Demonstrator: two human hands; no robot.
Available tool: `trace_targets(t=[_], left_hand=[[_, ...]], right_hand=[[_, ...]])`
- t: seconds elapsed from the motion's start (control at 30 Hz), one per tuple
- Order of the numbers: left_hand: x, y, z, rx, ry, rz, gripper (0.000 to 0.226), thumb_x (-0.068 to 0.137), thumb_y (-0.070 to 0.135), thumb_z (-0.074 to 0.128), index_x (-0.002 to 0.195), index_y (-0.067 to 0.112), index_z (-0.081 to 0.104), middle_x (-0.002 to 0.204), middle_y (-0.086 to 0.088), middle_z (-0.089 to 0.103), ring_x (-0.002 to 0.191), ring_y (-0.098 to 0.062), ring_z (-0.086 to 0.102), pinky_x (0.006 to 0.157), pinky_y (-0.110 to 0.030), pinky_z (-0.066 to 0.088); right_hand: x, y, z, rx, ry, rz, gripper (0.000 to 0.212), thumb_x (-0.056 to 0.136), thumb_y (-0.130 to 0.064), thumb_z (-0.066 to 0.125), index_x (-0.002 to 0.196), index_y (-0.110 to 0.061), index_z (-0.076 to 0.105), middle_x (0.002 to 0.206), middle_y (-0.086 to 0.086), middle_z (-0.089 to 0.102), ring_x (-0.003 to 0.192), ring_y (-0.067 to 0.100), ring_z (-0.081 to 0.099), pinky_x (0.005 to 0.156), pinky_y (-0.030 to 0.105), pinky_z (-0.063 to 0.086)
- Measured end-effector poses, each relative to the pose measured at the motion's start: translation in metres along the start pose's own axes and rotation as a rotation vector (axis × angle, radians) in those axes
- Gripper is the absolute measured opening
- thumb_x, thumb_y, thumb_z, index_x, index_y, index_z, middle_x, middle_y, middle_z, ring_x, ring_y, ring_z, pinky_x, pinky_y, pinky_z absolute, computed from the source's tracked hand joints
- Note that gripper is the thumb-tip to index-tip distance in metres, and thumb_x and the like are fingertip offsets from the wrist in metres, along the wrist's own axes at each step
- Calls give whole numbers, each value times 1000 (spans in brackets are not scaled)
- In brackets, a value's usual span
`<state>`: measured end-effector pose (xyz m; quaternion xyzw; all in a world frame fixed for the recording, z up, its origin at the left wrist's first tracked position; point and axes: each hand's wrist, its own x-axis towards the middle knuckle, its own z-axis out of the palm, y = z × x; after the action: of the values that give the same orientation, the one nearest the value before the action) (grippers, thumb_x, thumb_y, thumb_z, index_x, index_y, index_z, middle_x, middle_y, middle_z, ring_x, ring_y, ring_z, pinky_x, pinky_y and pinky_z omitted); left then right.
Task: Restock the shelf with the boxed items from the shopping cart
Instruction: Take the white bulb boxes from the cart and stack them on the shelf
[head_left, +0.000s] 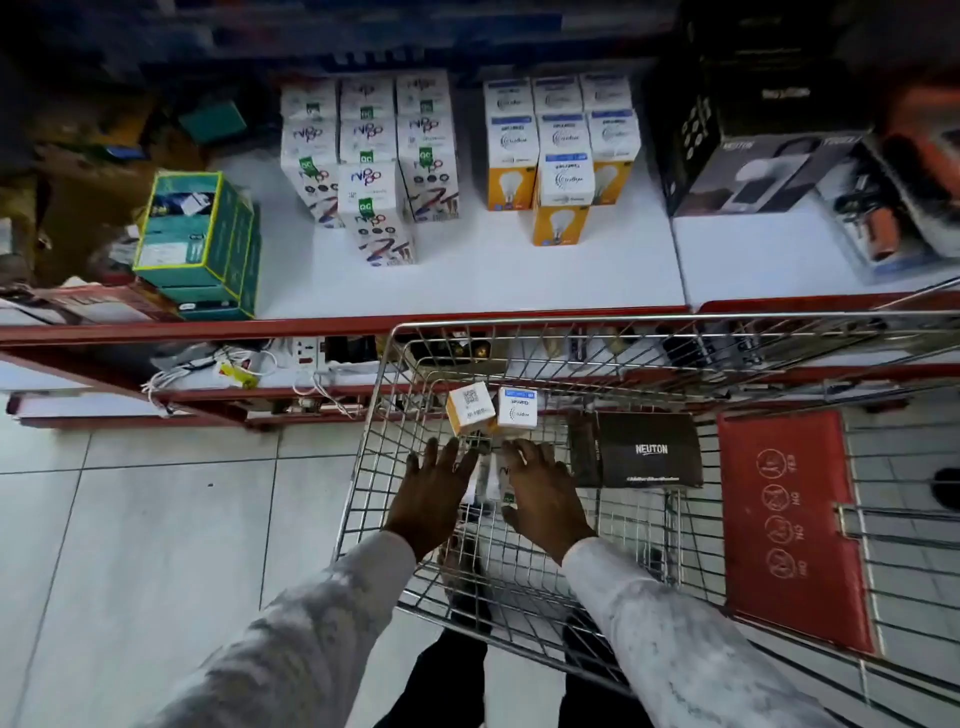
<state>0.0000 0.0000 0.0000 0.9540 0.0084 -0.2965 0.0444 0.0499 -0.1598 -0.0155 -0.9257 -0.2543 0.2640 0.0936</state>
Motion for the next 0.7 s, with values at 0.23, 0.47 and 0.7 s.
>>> trace_targets(t=[0.23, 0.47, 0.7], left_hand=[[16, -14, 14, 53, 66, 45, 74, 77, -9, 57, 143, 14, 34, 143, -12, 47, 129, -37, 43, 101, -50, 45], [-26, -29, -57, -305, 176, 37, 68, 71, 19, 75, 132, 16, 47, 125, -7, 59, 110, -27, 59, 80, -33, 57], [-81, -70, -169, -509, 330, 34, 75, 61, 24, 85, 130, 23, 53, 121, 1, 62, 104, -16, 59, 81, -23, 49]], right_hand=[[11, -2, -1, 60, -33, 36, 76, 71, -22, 76, 139, -19, 42, 137, 5, 53, 124, 30, 47, 93, 40, 48], [-9, -13, -82, 294, -49, 62, 78, 61, -35, 84, 132, -31, 52, 129, 1, 62, 119, 23, 56, 95, 38, 51], [-17, -41, -219, 329, 4, -11, 74, 57, -22, 91, 125, -24, 61, 115, -4, 68, 100, 14, 62, 81, 27, 52]])
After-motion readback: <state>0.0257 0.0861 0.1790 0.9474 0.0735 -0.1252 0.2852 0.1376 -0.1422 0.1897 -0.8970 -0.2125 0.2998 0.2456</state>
